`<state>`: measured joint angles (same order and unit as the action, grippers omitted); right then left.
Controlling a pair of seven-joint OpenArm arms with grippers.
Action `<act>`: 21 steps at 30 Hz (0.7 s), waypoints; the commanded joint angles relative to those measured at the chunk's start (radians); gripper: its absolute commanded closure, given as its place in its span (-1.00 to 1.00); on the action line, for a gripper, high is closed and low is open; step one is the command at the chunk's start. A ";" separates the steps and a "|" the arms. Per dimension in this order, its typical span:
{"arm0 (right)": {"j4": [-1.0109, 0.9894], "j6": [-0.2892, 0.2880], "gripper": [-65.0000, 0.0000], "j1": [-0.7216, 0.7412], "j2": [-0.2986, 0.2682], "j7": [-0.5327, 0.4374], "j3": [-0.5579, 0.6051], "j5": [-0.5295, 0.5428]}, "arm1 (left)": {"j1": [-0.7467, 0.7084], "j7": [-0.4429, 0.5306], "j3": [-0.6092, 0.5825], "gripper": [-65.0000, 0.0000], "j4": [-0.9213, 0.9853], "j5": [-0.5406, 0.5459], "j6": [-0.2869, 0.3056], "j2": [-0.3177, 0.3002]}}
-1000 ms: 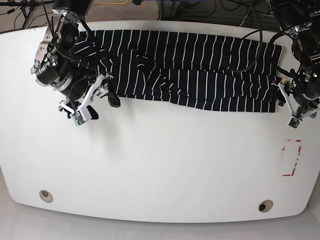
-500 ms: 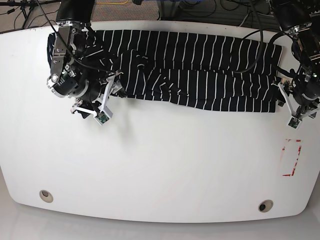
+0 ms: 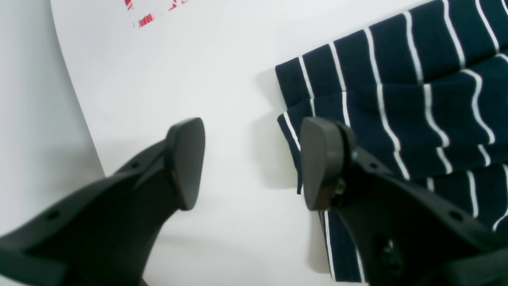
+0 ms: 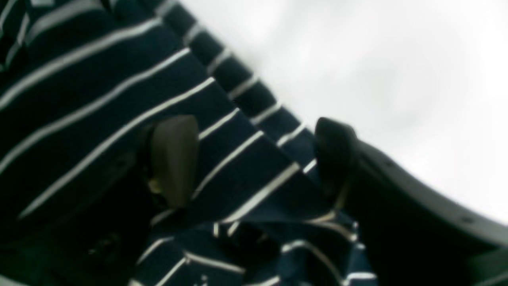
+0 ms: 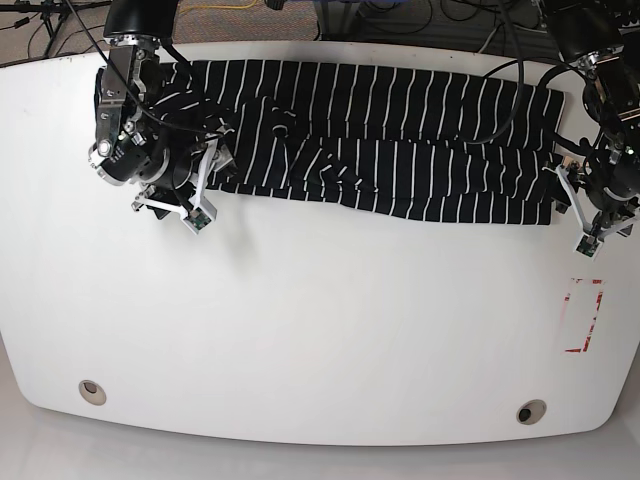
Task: Fold the T-shirt properly
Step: 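Press the tucked sleeve flat with the right gripper, then grasp the ends of the folded shirt with both grippers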
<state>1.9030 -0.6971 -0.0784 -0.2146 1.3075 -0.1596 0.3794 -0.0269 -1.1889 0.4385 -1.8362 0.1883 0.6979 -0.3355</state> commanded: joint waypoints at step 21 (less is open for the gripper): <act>0.137 -0.001 1.00 -0.094 -0.009 -0.004 -0.219 0.272 | 0.015 0.008 0.006 -0.11 -0.015 0.001 0.000 -0.015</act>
<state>2.0216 -0.6968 -0.1562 -0.2062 1.3056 -0.3363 0.5945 -0.0227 -1.1893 0.4385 -1.8362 0.1875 0.6979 -0.3359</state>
